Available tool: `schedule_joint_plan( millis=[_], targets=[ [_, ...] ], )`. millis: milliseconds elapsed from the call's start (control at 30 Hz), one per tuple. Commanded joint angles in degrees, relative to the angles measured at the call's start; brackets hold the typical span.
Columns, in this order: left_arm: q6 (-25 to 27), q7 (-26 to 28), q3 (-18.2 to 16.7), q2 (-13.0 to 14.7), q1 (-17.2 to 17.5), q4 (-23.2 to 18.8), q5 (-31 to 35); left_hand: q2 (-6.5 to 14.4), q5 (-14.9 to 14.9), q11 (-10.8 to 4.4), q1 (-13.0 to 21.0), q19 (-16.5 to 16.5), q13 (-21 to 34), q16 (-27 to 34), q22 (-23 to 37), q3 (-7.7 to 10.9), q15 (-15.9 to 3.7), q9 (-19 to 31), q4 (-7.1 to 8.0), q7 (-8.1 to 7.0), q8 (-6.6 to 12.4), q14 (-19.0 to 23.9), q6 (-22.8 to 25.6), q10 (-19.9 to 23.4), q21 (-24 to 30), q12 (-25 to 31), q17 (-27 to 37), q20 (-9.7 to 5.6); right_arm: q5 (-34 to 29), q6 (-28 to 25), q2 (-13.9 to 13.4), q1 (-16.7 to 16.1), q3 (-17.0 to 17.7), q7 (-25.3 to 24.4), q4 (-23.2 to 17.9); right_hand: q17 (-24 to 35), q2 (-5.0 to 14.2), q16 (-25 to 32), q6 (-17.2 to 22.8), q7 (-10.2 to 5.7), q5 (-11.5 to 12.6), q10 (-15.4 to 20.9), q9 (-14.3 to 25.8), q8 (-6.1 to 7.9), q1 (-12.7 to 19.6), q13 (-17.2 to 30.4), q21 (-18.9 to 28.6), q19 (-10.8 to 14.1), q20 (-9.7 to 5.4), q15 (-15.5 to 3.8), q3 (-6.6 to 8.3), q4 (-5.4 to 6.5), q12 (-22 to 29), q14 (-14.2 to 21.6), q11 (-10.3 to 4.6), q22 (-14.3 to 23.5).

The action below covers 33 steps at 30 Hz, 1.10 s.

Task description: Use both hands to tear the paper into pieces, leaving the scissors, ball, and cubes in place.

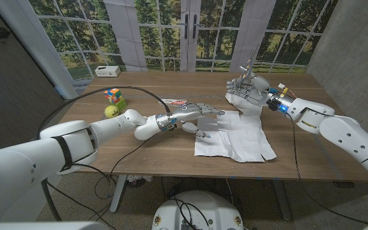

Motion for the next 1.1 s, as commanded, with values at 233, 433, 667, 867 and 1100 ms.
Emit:
schedule_joint_plan(
  millis=[233,433,667,867,1100],
  targets=[
    [0.68,3.02,4.25,-1.49,-2.41,1.55,1.84,-0.3,0.04,-0.05,3.86,0.91,0.21,0.1,0.26,-0.03,-10.31,-0.04,0.17,0.0,1.63,-0.11,5.04,-0.39,-0.45,0.11,0.17,-3.33,0.01,0.08,-0.38,-0.71,0.42,-0.44,-0.87,0.1,-0.12,0.41,0.12,0.31,-0.09,0.3,0.06,-0.09,0.01,-0.07,-0.31,0.5,-0.22,-1.25,-0.09,-0.28,-0.33,0.29,0.0,0.09],
    [0.51,3.02,3.99,-2.11,-2.65,1.95,2.7,-0.81,-0.15,-0.04,3.9,1.06,0.19,0.13,0.27,-0.46,-10.34,-0.09,0.45,-0.07,1.96,-0.13,6.18,-0.32,-0.53,0.13,0.19,-3.99,0.2,0.24,-0.48,-1.2,0.75,-0.39,-1.15,0.07,-0.03,0.48,0.27,0.29,-0.11,0.35,0.05,-0.07,-0.01,-0.09,-0.37,0.6,-0.24,-1.22,-0.06,-0.31,-0.35,0.32,0.09,0.09],
    [0.23,3.02,4.08,-2.84,-2.91,2.48,3.34,-0.92,-0.2,-0.03,3.98,1.08,0.18,0.13,0.26,-0.57,-10.36,-0.15,0.52,-0.09,1.98,-0.15,6.41,-0.26,-0.59,0.13,0.19,-4.34,0.3,0.49,-0.65,-1.82,1.21,-0.37,-1.39,0.03,-0.03,0.49,0.38,0.26,-0.12,0.28,0.02,-0.07,0.07,-0.09,-0.45,0.61,-0.18,-1.3,-0.04,-0.41,-0.41,0.26,0.05,0.1],
    [0.29,3.02,4.22,-3.36,-3.05,2.81,3.65,-0.92,-0.23,-0.01,4.04,1.02,0.17,0.14,0.26,-0.62,-10.38,-0.19,0.58,-0.09,2.0,-0.16,6.6,-0.12,-0.65,0.17,0.19,-4.61,0.47,0.49,-0.76,-2.15,1.47,-0.33,-1.46,-0.01,0.01,0.57,0.17,0.15,-0.14,0.36,0.12,-0.11,0.08,-0.1,-0.51,0.71,-0.19,-1.23,-0.03,-0.47,-0.41,0.37,-0.12,0.1],
    [0.56,3.02,4.43,-4.0,-3.31,3.5,4.11,-0.89,-0.28,0.0,4.15,1.03,0.15,0.15,0.26,-0.68,-10.4,-0.23,0.67,-0.09,2.06,-0.16,6.92,0.05,-0.7,0.22,0.19,-4.97,0.41,0.42,-0.73,-1.96,1.35,-0.13,-1.2,-0.05,0.03,0.56,0.16,0.16,-0.16,0.31,0.14,-0.12,0.09,-0.1,-0.59,0.7,-0.14,-1.28,-0.02,-0.52,-0.45,0.25,-0.06,0.1]
  ],
)
